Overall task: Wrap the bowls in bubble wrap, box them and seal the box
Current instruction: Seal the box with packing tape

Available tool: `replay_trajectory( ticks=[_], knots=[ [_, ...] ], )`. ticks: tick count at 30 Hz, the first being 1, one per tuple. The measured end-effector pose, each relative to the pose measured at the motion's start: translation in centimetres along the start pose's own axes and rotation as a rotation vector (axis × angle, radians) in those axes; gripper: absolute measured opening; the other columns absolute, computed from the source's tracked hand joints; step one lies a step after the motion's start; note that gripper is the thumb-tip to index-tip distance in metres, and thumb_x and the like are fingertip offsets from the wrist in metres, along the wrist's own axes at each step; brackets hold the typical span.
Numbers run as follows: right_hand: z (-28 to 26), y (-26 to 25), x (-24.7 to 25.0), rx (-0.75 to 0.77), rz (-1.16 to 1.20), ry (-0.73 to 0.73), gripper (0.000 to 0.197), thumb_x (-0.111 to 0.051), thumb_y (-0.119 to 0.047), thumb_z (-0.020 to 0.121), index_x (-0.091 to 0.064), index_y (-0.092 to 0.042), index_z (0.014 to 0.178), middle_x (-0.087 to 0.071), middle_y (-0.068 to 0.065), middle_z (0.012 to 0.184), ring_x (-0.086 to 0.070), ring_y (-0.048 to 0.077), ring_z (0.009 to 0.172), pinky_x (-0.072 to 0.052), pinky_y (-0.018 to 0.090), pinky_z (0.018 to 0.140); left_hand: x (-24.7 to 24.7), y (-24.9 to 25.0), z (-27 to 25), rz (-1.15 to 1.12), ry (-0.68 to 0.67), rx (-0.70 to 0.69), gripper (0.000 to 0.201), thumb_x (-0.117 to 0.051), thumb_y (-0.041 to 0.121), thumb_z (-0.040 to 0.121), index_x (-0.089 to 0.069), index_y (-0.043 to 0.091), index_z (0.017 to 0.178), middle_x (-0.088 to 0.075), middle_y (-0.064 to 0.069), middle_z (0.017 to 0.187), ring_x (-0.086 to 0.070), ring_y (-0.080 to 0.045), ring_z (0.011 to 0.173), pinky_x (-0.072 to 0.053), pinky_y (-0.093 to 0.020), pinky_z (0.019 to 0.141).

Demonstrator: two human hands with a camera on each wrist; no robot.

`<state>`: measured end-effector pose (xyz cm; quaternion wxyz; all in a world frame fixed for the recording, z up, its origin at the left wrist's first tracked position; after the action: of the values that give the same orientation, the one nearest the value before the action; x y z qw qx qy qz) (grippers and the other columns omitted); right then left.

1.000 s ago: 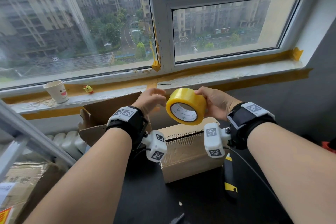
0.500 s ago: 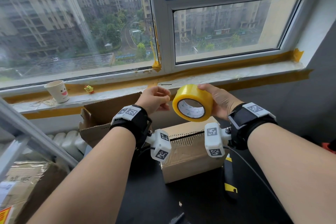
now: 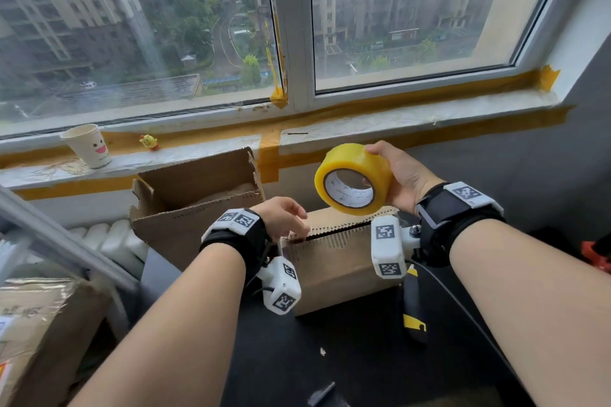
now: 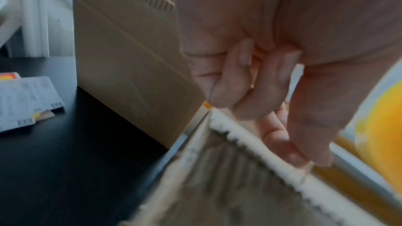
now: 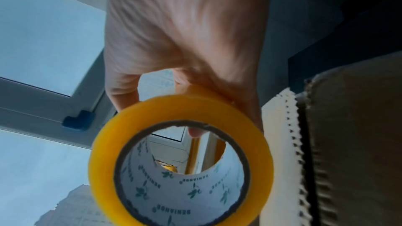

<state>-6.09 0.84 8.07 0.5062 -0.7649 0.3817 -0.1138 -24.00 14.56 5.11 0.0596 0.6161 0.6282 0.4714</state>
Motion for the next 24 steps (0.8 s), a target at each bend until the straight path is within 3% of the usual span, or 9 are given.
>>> replay_trajectory(
  ticks=[3, 5, 6, 8, 12, 15, 19, 24],
  knots=[
    [0.7, 1.6, 0.2, -0.041, -0.022, -0.011, 0.029, -0.060, -0.042, 0.087, -0.059, -0.020, 0.106, -0.065, 0.007, 0.082, -0.059, 0.022, 0.068, -0.049, 0.035, 0.067, -1.1, -1.2, 1.2, 0.045, 0.054, 0.010, 0.026, -0.082, 0.022, 0.071, -0.058, 0.020, 0.082, -0.067, -0.001, 0.086, -0.054, -0.014, 0.066, -0.044, -0.022, 0.055],
    [0.9, 2.6, 0.1, -0.071, -0.035, -0.009, 0.031, -0.061, -0.043, 0.086, -0.062, -0.019, 0.106, -0.067, 0.007, 0.080, -0.061, 0.022, 0.068, -0.051, 0.035, 0.069, -1.3, -1.4, 2.0, 0.034, 0.075, 0.012, 0.029, -0.084, 0.018, 0.069, -0.055, 0.020, 0.075, -0.070, -0.007, 0.092, -0.059, -0.019, 0.075, -0.055, -0.035, 0.072],
    [1.1, 3.1, 0.2, -0.082, -0.035, -0.007, 0.037, -0.062, -0.044, 0.084, -0.062, -0.018, 0.110, -0.068, 0.008, 0.081, -0.062, 0.023, 0.069, -0.052, 0.036, 0.069, -1.3, -1.1, 2.0, 0.051, 0.079, 0.014, 0.030, -0.083, 0.016, 0.069, -0.053, 0.019, 0.072, -0.069, -0.007, 0.089, -0.058, -0.020, 0.077, -0.054, -0.038, 0.078],
    [1.5, 3.6, 0.3, -0.083, -0.035, -0.001, 0.044, -0.063, -0.045, 0.082, -0.059, -0.017, 0.117, -0.066, 0.008, 0.079, -0.061, 0.023, 0.067, -0.051, 0.035, 0.066, -1.5, -0.7, 2.1, 0.139, 0.079, 0.029, 0.029, -0.081, 0.013, 0.072, -0.052, 0.017, 0.070, -0.062, -0.004, 0.081, -0.055, -0.020, 0.076, -0.050, -0.034, 0.073],
    [2.0, 3.5, 0.3, -0.085, -0.036, 0.002, 0.044, -0.064, -0.045, 0.081, -0.058, -0.017, 0.115, -0.063, 0.007, 0.076, -0.058, 0.023, 0.066, -0.051, 0.037, 0.068, -2.1, 0.2, 2.6, 0.385, 0.163, 0.051, 0.012, -0.070, 0.014, 0.071, -0.062, 0.010, 0.080, -0.065, -0.008, 0.084, -0.062, -0.025, 0.078, -0.049, -0.029, 0.062],
    [2.3, 3.6, 0.2, -0.079, -0.071, -0.011, 0.051, -0.066, -0.045, 0.078, -0.059, -0.016, 0.118, -0.063, 0.010, 0.084, -0.060, 0.025, 0.072, -0.052, 0.040, 0.073, -2.6, 0.4, 2.9, 0.577, 0.230, 0.068, 0.011, -0.061, 0.020, 0.079, -0.060, 0.012, 0.087, -0.061, -0.005, 0.082, -0.062, -0.026, 0.077, -0.049, -0.031, 0.066],
    [2.6, 4.1, 0.6, -0.086, -0.082, -0.010, 0.053, -0.070, -0.045, 0.072, -0.061, -0.015, 0.115, -0.066, 0.013, 0.091, -0.062, 0.028, 0.078, -0.052, 0.046, 0.080, -2.1, 0.1, 3.0, 0.733, 0.338, 0.103, 0.006, -0.058, 0.019, 0.083, -0.054, 0.015, 0.082, -0.057, -0.002, 0.075, -0.058, -0.025, 0.072, -0.046, -0.031, 0.065],
    [3.1, 4.2, 0.9, -0.085, -0.062, 0.006, 0.044, -0.066, -0.044, 0.077, -0.059, -0.016, 0.111, -0.062, 0.007, 0.075, -0.058, 0.021, 0.064, -0.051, 0.033, 0.061, -1.4, 0.3, 2.9, 0.795, 0.354, 0.115, 0.008, -0.061, 0.019, 0.085, -0.054, 0.015, 0.087, -0.051, -0.001, 0.071, -0.055, -0.023, 0.071, -0.044, -0.031, 0.065]
  ],
)
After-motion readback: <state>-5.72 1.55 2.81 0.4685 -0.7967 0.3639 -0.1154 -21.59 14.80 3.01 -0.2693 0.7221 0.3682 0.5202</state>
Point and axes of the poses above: each hand's wrist, its own z-axis towards the middle knuckle, its own x-axis out of the back of the hand, y = z × x, the point moved 4 cm from there along z, towards the middle knuckle
